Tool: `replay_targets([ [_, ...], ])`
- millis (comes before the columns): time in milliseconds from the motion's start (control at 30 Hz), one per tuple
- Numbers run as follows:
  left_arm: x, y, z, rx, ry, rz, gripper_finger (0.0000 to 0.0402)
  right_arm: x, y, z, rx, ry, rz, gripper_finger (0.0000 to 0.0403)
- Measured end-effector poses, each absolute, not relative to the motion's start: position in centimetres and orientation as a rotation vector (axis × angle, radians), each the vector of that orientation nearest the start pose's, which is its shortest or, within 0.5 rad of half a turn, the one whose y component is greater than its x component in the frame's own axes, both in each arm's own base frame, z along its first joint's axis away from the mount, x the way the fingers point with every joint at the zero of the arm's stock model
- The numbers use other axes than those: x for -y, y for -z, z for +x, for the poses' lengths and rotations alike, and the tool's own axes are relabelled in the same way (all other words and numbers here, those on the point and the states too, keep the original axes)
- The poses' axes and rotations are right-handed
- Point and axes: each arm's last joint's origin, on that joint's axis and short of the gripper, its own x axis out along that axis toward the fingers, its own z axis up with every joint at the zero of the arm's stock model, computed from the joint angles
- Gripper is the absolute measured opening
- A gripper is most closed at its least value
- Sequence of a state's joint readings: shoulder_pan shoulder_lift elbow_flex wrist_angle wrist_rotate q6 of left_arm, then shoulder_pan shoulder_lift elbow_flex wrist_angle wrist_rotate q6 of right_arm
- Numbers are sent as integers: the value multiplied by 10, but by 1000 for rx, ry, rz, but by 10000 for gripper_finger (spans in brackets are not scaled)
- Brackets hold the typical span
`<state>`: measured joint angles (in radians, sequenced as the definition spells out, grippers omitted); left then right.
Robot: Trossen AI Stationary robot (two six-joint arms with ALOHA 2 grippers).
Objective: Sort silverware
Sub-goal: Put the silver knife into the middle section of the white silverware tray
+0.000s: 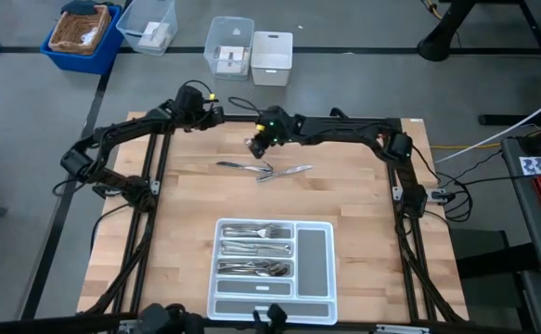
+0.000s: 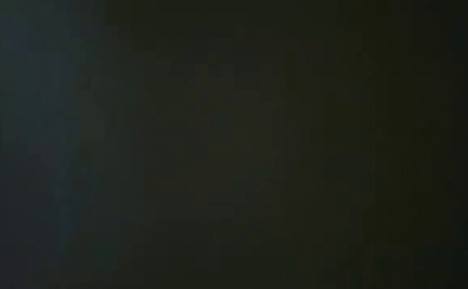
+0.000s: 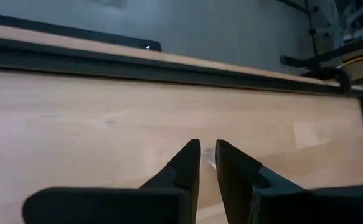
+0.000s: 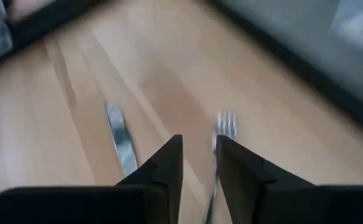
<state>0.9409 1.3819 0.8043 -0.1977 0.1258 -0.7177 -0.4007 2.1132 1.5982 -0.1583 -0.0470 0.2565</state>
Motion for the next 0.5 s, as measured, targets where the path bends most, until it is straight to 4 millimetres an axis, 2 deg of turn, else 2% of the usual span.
replay_targets([
  [100,-223,-210,162,-418,-1016,-1045,40,177,-211,441,-603,468,382,93],
  [333,-220,-208,161,-488,-985,-992,40,159,-214,449,-614,481,482,82],
  [500,-212,-208,172,-582,-773,-839,40,140,-212,454,-639,396,551,78],
])
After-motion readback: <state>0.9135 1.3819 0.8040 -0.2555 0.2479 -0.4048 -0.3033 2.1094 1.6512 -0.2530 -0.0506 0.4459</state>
